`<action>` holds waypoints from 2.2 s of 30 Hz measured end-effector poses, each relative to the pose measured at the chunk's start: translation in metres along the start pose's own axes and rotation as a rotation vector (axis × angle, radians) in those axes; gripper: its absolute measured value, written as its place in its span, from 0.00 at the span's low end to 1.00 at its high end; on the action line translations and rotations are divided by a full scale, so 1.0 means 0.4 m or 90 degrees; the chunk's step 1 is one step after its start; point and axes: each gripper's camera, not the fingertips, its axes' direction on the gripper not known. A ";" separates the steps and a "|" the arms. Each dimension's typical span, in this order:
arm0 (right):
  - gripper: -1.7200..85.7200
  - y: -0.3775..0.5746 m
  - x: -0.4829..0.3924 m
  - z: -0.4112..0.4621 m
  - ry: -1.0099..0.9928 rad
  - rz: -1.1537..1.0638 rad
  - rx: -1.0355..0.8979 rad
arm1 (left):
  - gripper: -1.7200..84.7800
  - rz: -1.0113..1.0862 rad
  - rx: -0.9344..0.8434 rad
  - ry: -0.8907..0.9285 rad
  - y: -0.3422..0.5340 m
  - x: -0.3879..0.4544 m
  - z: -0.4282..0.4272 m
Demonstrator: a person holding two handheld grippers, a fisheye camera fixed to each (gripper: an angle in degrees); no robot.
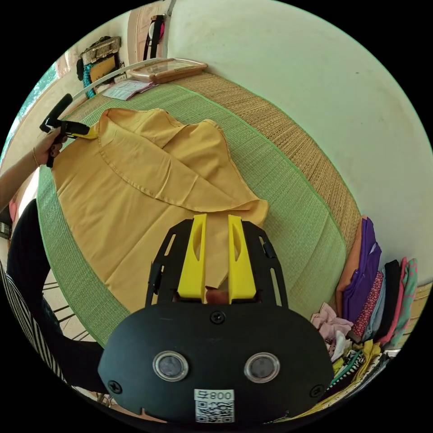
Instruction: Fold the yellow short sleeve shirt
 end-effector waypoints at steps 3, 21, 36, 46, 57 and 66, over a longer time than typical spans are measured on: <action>0.11 -0.028 -0.081 -0.012 0.059 -0.064 0.013 | 0.10 -0.021 0.005 0.003 -0.007 -0.046 0.033; 0.06 -0.077 -0.265 0.069 0.170 -0.260 -0.021 | 0.03 -0.030 0.024 0.050 -0.010 -0.197 0.172; 0.02 -0.113 0.087 0.100 0.046 -0.088 0.022 | 0.03 -0.040 0.098 0.120 -0.087 -0.257 0.182; 0.08 -0.038 0.459 0.323 -0.200 0.163 -0.017 | 0.07 -0.068 0.146 0.126 -0.097 -0.269 0.220; 0.02 0.049 0.312 0.503 -0.281 0.074 0.032 | 0.03 0.174 -0.036 -0.025 -0.061 -0.020 0.380; 0.03 0.078 0.503 0.595 -0.325 0.166 0.108 | 0.03 0.176 0.051 -0.062 -0.100 0.023 0.317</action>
